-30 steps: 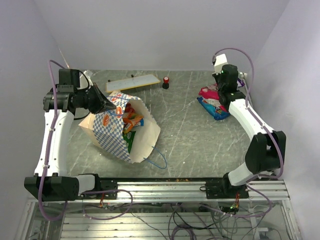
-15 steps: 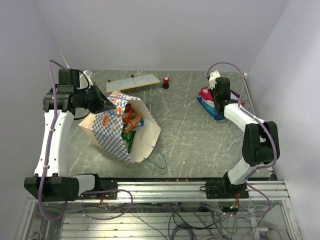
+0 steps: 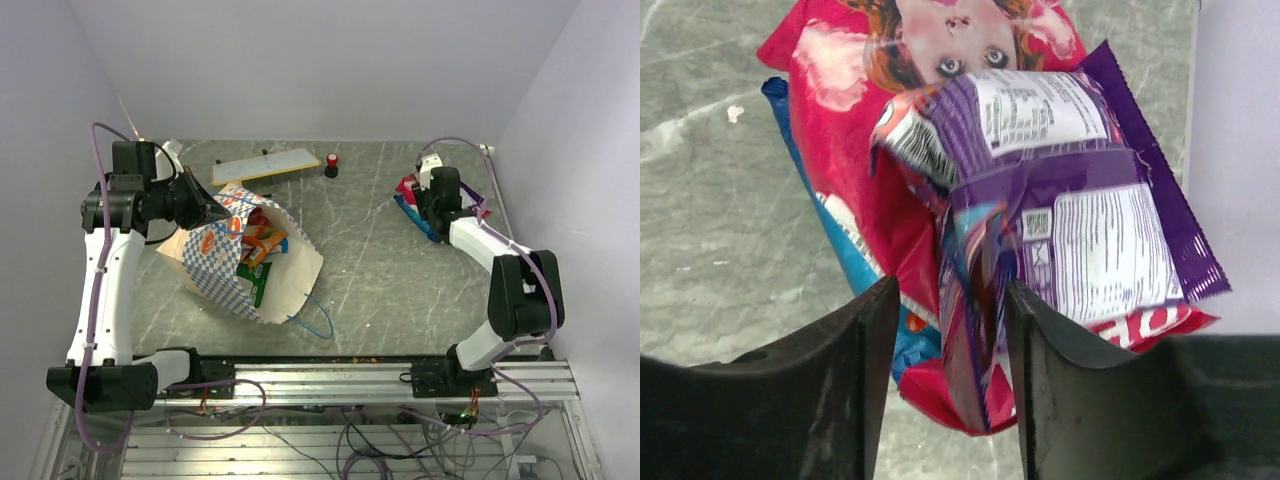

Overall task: Take the snacks out of the paper bag
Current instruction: Place the snack at the center of the board, then take out the snack from the paper bag.

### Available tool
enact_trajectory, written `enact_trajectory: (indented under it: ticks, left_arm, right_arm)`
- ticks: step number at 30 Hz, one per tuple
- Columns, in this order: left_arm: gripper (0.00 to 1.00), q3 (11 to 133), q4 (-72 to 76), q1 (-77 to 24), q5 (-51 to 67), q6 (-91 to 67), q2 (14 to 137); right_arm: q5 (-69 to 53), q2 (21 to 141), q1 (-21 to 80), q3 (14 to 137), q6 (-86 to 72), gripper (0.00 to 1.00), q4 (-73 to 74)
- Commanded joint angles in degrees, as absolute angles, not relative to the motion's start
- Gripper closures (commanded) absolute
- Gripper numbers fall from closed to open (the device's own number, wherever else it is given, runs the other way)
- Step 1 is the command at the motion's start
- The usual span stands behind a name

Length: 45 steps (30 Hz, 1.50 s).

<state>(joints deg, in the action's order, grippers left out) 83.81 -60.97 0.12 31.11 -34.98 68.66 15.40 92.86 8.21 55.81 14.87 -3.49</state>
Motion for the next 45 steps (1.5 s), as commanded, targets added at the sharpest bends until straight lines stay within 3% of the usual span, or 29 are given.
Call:
enact_trajectory:
  ticks: [1, 5, 12, 20, 26, 35, 45]
  left_arm:
    - [0.93, 84.1, -60.0, -0.3, 31.5, -35.4, 68.5]
    - [0.93, 83.1, -59.4, -0.3, 32.3, -35.9, 68.4]
    - [0.93, 81.5, -60.3, -0.3, 31.2, -36.0, 65.9]
    - [0.93, 80.0, -61.4, -0.3, 30.7, -36.4, 63.5]
    - [0.93, 79.0, -61.7, -0.3, 30.6, -36.5, 62.0]
    - [0.93, 78.0, -62.6, -0.3, 31.2, -35.8, 61.4]
    - [0.93, 80.2, -64.6, -0.3, 31.7, -34.4, 61.6]
  right_arm:
    - [13.8, 85.7, 8.0, 59.3, 14.8, 0.50, 2.7]
    - [7.7, 77.8, 8.0, 58.0, 12.2, 0.43, 3.5]
    - [-14.4, 69.4, 13.4, 41.4, -3.2, 0.34, -8.1]
    - [-14.5, 71.6, 38.1, 34.5, -9.9, 0.26, -21.0]
    - [-9.3, 67.5, 46.0, 30.3, -9.4, 0.22, -23.9]
    - [-17.2, 67.0, 52.7, 32.6, 12.0, 0.22, -22.7]
    - [-17.2, 89.0, 61.1, 49.0, 36.9, 0.18, -26.3]
